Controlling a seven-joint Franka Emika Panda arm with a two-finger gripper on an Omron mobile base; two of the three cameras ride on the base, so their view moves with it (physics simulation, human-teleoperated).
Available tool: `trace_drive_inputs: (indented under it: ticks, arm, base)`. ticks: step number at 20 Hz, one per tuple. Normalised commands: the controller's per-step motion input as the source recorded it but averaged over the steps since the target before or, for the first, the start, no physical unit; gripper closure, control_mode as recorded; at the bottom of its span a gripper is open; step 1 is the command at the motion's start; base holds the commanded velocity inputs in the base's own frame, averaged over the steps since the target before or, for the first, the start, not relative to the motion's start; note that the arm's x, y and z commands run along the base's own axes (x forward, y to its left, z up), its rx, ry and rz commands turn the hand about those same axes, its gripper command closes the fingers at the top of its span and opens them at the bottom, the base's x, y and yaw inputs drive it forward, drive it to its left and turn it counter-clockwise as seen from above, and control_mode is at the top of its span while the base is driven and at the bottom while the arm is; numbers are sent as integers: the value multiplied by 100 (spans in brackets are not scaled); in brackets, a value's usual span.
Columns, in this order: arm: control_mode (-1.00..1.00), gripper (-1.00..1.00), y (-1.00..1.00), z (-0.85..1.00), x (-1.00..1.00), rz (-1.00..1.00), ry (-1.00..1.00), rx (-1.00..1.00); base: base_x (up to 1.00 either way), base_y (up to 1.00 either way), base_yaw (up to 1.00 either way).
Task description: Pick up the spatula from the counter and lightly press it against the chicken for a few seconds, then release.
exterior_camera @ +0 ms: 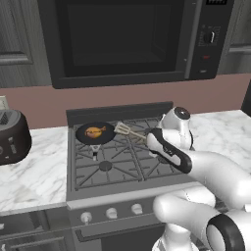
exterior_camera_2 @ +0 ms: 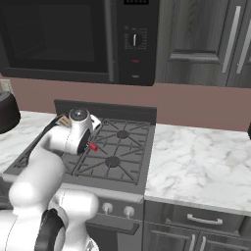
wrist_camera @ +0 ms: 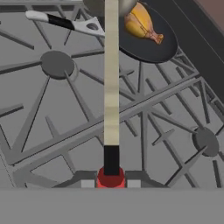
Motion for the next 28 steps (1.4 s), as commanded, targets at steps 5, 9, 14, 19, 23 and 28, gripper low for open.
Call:
trace_drive_inputs:
  ticks: [5, 9, 14, 19, 23, 28]
  arm:
    - [-100, 100, 2, 0, 23, 0, 2, 0]
    - [-100, 100, 8, 0, 19, 0, 1, 0]
    - [-100, 100, 11, 0, 15, 0, 0, 0]
    - [-100, 100, 11, 0, 7, 0, 0, -2]
    - [-100, 100, 15, 0, 3, 0, 0, -3]
    - [-100, 100, 19, 0, 7, 0, 3, -2]
  base:
    - [0, 0, 0]
    - [0, 0, 0]
    - [0, 0, 0]
    - [0, 0, 0]
    - [0, 0, 0]
    - [0, 0, 0]
